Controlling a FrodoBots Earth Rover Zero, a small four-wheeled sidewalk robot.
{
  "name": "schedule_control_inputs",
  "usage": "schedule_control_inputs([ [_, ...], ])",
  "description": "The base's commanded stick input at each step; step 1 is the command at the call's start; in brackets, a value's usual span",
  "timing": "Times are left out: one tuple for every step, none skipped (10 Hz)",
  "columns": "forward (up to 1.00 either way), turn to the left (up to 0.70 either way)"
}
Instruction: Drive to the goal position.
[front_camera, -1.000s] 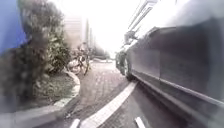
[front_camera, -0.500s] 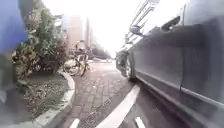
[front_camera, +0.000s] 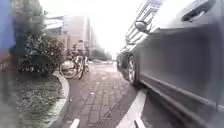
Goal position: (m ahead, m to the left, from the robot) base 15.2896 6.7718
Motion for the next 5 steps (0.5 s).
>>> schedule_control_inputs([
  [0.7, 0.05],
  [0.7, 0.0],
  [0.7, 0.0],
  [0.7, 0.0],
  [0.7, 0.0],
])
